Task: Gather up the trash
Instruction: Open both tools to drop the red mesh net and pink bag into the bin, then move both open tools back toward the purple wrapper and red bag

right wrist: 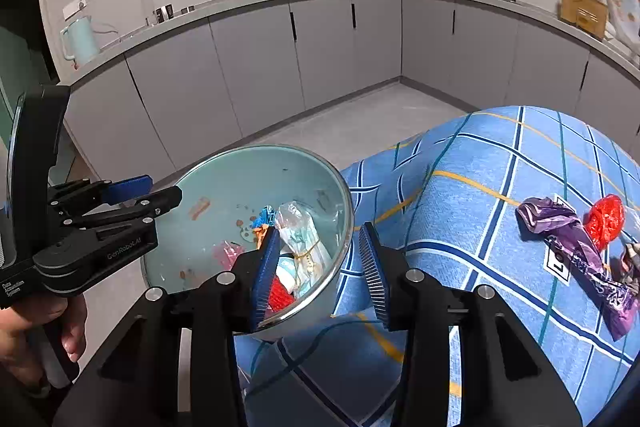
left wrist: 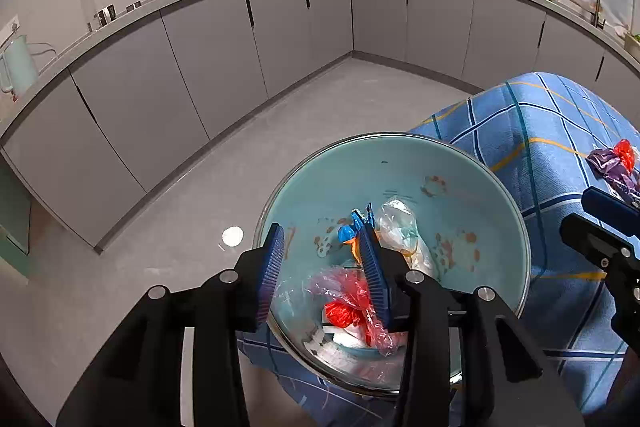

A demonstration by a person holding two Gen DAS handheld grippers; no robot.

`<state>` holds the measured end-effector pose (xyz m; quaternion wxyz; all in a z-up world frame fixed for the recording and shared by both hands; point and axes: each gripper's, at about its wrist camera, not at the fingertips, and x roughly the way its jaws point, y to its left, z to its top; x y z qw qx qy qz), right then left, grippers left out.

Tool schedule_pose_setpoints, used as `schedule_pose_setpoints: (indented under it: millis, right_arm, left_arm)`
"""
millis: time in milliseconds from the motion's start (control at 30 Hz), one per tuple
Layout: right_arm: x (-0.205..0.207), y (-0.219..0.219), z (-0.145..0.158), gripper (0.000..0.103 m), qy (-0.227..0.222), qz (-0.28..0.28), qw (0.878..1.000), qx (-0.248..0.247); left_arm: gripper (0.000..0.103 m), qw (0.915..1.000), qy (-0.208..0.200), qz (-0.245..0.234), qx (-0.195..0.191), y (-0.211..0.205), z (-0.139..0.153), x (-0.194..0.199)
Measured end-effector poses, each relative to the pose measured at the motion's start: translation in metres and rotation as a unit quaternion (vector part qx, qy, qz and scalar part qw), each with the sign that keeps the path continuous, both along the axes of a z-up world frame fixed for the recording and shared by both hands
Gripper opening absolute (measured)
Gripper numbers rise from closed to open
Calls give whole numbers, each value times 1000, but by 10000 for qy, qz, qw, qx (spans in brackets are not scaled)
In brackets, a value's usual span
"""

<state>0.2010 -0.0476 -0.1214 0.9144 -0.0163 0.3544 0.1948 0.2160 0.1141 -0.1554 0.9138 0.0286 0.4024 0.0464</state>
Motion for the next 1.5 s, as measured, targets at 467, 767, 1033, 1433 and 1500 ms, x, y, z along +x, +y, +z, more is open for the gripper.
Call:
schedule_pose_setpoints:
  millis: [467, 767, 1033, 1433, 1500]
  right_arm:
    - [-23, -50, 10, 47, -143, -524, 9985, -115]
    - [-40, -81, 14, 50, -189, -872, 9958, -181]
    - [-50, -114, 17, 51, -271, -1250, 9915, -223]
    - [-69, -206, 13, 55, -401, -2272, 9728, -188]
    - [-71, -221, 12, 55, -399, -2415, 9694, -186]
  left_arm:
    - [68, 9990, -255, -344, 83, -44, 14, -13]
    - [86, 9976, -447, -528, 46, -59, 25, -26]
    - [89, 9974, -465, -551, -57, -69, 25, -26]
    - [92, 9864, -479, -1571, 19, -175, 28, -9]
    - [93, 9843, -503, -1691, 79, -193, 27, -4]
